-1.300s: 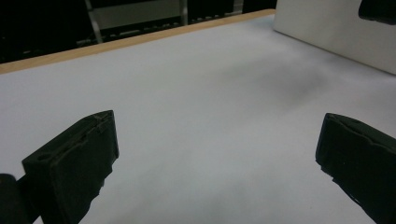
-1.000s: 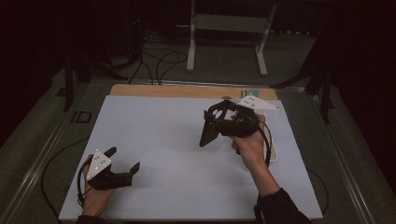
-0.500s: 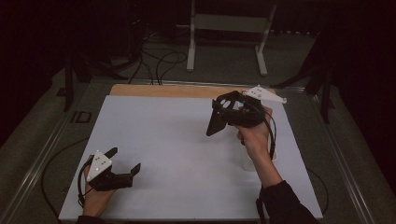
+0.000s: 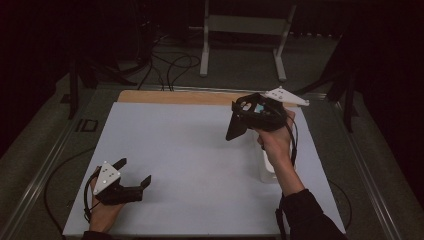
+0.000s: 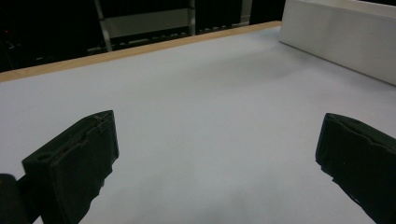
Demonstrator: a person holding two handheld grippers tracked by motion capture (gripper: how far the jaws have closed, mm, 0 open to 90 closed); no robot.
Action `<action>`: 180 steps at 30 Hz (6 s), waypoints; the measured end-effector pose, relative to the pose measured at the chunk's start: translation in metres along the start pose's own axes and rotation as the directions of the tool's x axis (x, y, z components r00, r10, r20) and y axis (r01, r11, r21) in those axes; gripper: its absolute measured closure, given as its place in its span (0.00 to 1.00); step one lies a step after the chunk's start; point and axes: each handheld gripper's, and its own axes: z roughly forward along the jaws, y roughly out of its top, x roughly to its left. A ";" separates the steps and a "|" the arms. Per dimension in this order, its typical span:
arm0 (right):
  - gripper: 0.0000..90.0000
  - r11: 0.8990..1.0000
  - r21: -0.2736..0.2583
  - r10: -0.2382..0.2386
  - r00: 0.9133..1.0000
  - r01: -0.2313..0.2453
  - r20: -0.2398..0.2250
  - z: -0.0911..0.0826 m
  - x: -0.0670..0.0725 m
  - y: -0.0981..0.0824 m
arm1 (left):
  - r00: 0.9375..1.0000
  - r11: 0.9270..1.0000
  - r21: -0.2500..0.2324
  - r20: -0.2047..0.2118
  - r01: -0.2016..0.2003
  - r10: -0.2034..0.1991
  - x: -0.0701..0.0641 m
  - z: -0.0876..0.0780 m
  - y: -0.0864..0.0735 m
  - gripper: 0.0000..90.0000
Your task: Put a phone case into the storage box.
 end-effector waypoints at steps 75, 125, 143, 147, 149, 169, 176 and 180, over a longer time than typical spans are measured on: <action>0.15 0.998 0.059 -0.007 0.935 -0.015 0.356 0.020 -0.095 0.010 | 1.000 1.000 -0.003 0.010 -0.005 0.005 -0.004 0.001 0.000 0.00; 0.15 0.987 0.143 0.013 0.907 -0.080 0.421 0.054 -0.121 -0.032 | 1.000 1.000 -0.004 0.014 -0.007 0.007 -0.004 0.001 0.000 0.00; 0.14 0.972 0.196 0.023 0.887 -0.127 0.462 0.075 -0.128 -0.054 | 1.000 1.000 -0.011 0.011 -0.001 0.001 -0.003 0.000 0.000 0.00; 0.14 0.973 0.199 0.012 0.885 -0.118 0.465 0.079 -0.128 -0.055 | 1.000 1.000 -0.012 0.013 0.000 0.000 -0.004 0.000 0.000 0.00; 0.14 0.972 0.201 0.013 0.884 -0.120 0.467 0.079 -0.129 -0.056 | 1.000 1.000 -0.011 0.012 0.000 0.000 -0.004 0.000 0.000 0.00; 0.08 0.967 0.218 0.020 0.898 -0.128 0.439 0.083 -0.136 -0.048 | 1.000 1.000 -0.019 0.008 0.010 -0.010 -0.003 -0.001 0.001 0.00; 0.08 0.976 0.194 0.011 0.904 -0.103 0.427 0.075 -0.135 -0.043 | 1.000 1.000 -0.017 0.006 0.007 -0.007 -0.003 -0.001 0.001 0.00; 0.09 0.973 0.203 0.018 0.915 -0.108 0.403 0.070 -0.134 -0.042 | 1.000 1.000 -0.004 -0.004 0.010 -0.010 -0.002 0.000 0.001 0.00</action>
